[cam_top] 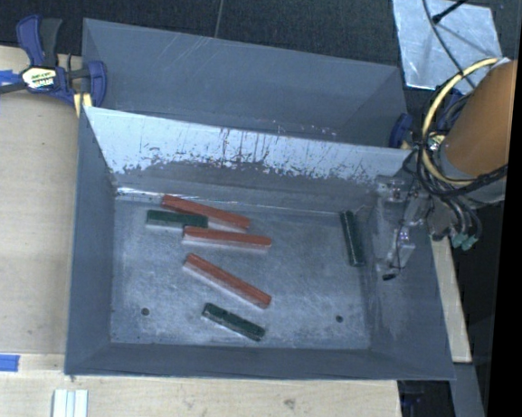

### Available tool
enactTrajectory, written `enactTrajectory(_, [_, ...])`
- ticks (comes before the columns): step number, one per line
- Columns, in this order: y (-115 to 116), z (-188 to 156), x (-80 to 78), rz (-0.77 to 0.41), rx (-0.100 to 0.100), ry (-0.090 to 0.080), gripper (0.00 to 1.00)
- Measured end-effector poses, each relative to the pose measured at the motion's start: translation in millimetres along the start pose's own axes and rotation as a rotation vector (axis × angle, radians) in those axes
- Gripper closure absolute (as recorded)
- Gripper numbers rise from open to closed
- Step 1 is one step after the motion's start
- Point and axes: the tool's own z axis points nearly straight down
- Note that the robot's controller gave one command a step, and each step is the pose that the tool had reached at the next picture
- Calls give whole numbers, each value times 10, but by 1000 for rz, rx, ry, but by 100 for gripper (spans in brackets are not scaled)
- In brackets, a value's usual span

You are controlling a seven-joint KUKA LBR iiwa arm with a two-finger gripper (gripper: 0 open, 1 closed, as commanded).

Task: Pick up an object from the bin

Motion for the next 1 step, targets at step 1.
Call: enactTrajectory(1, [372, 980, -230, -90, -3, 5, 0])
